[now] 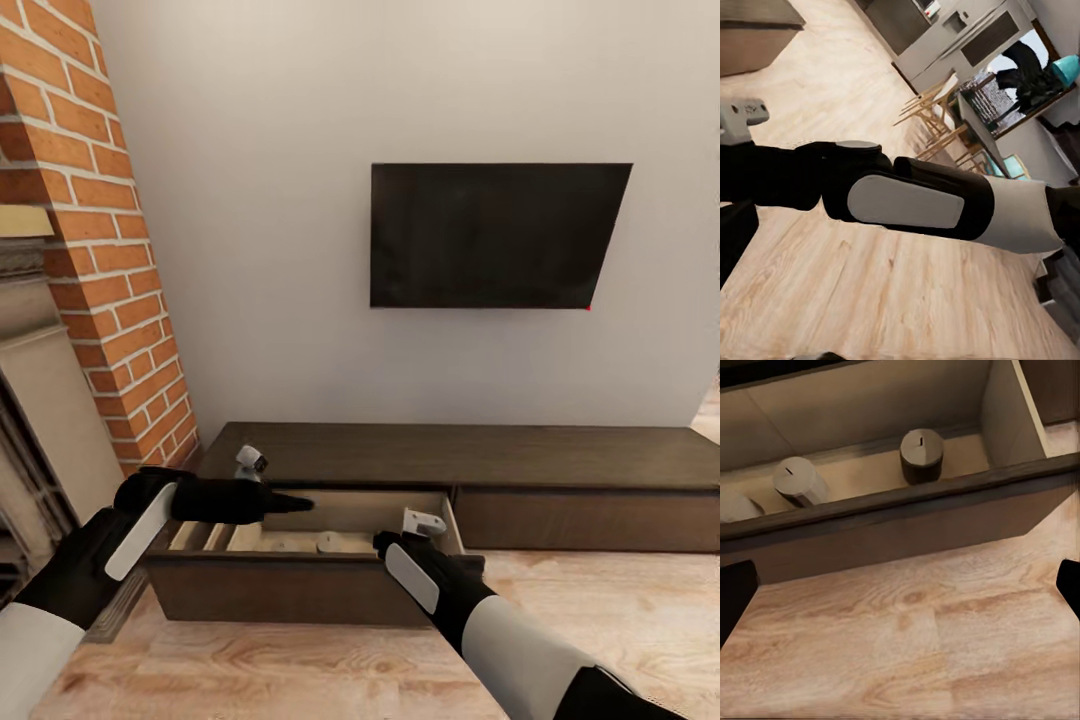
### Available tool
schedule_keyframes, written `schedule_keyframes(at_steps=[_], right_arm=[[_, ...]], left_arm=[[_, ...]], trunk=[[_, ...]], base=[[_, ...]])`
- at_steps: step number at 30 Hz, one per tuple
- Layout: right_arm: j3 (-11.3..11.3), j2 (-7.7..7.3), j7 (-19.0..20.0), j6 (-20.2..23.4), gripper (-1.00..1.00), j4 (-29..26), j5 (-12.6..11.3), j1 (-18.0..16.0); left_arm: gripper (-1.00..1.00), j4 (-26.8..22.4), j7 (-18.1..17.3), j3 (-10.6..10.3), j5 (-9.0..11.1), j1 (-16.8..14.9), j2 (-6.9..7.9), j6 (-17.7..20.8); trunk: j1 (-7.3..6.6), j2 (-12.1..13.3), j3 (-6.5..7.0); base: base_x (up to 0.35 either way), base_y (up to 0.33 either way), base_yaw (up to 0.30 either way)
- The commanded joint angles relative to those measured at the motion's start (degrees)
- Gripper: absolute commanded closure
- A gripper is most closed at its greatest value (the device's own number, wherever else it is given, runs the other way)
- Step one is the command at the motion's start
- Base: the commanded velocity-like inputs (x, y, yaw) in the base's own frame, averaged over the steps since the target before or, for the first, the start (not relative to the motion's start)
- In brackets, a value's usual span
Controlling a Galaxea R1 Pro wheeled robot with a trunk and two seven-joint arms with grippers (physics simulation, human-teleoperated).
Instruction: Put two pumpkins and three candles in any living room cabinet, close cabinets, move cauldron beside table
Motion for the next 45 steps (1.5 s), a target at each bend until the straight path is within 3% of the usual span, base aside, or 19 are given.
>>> schedule_keyframes(at_steps=[1,5,9,10,17,18,21,23,25,26,28,29,32,33,39,43,45], right_arm=[[0.3,-0.09,-0.4,-0.3,-1.00,-0.1,-0.1,0.5],[0.3,-0.32,0.3,-5.0,-1.00,-0.1,0.2,3.7],[0.3,-0.35,1.9,-7.9,-1.00,-0.1,0.3,5.4],[0.4,-0.33,2.6,-8.7,-1.00,-0.1,0.4,6.0],[0.3,-0.63,3.8,-10.0,-1.00,-0.1,0.5,7.3],[0.3,-0.70,3.9,-10.1,-1.00,-0.1,0.5,7.5],[0.3,-0.79,3.9,-10.2,-1.00,-0.1,0.5,7.7],[0.3,-0.89,4.0,-10.2,-1.00,-0.1,0.5,7.9],[0.3,-0.90,4.0,-10.2,-1.00,-0.1,0.5,8.0],[0.3,-0.91,4.0,-10.3,-1.00,-0.1,0.6,8.0],[0.3,-0.93,4.0,-10.3,-1.00,-0.1,0.6,8.0],[0.3,-0.93,4.0,-10.3,-1.00,0.0,0.6,8.0],[0.4,-0.93,4.0,-10.3,-1.00,0.0,0.6,8.0],[0.4,-0.93,4.0,-10.3,-1.00,0.0,0.9,8.0],[0.6,-0.84,4.0,-10.4,-1.00,1.1,4.7,8.0],[0.7,-0.55,4.0,-10.8,-1.00,4.9,7.6,8.1],[0.8,-0.45,4.0,-11.0,-1.00,5.6,8.2,8.1]], left_arm=[[-1.00,0.1,0.5,-0.1,-0.8,0.6,0.04,0.3],[-1.00,0.4,3.6,0.3,-6.0,5.7,-0.05,-4.0],[-1.00,0.5,7.4,0.5,-8.3,8.3,-0.08,-6.8],[-1.00,0.5,9.8,0.5,-8.8,9.5,-0.16,-8.2],[-1.00,0.6,20.8,0.7,-9.6,13.0,-0.52,-14.0],[-1.00,0.6,23.7,0.7,-9.5,13.5,-0.64,-14.9],[-1.00,0.5,28.6,1.1,-9.5,13.8,-0.78,-15.8],[-1.00,0.5,36.4,2.6,-9.4,14.1,-0.92,-16.4],[-1.00,0.5,41.3,3.4,-9.5,14.1,-1.33,-17.0],[-1.00,0.5,47.1,3.9,-9.6,14.1,-2.52,-18.1],[-1.00,0.4,53.0,4.2,-9.7,14.1,-4.16,-19.6],[-1.00,0.4,59.4,4.2,-9.8,14.2,-5.97,-21.8],[-1.00,0.6,68.1,4.1,-10.0,14.2,-8.18,-26.2],[-1.00,1.6,72.3,4.0,-10.1,14.3,-9.38,-29.6],[-1.00,9.5,78.1,2.0,-10.2,14.3,-11.32,-39.9],[-1.00,18.2,79.6,-4.1,-10.2,14.3,-11.83,-52.6],[-1.00,20.3,79.8,-5.7,-10.3,14.3,-11.90,-55.9]], trunk=[[-0.25,0.4,0.13],[-1.13,2.0,0.84],[-2.01,3.6,1.56],[-2.23,4.0,1.74],[-3.77,6.8,3.00],[-3.99,7.2,3.18],[-4.65,8.4,3.72],[-5.09,9.2,4.07],[-5.52,10.0,4.43],[-5.74,10.4,4.61],[-6.18,11.2,4.97],[-6.40,11.6,5.15],[-7.06,12.8,5.69],[-7.28,13.2,5.87],[-7.72,14.0,6.23],[-7.72,14.0,6.23],[-7.72,14.0,6.23]], base=[[-0.202,0.023,0.000],[-0.173,0.011,0.000],[-0.104,0.004,0.000],[-0.047,0.002,0.000],[-0.019,0.001,0.000],[-0.005,0.000,0.000],[-0.003,0.000,0.000],[-0.001,0.000,0.000],[0.000,0.000,0.000],[0.000,0.000,0.000],[0.000,0.000,0.000],[0.000,0.000,0.000],[0.000,0.000,0.000],[0.000,0.000,0.000],[0.000,0.000,0.000],[0.000,0.000,0.000],[0.000,0.000,0.000]])
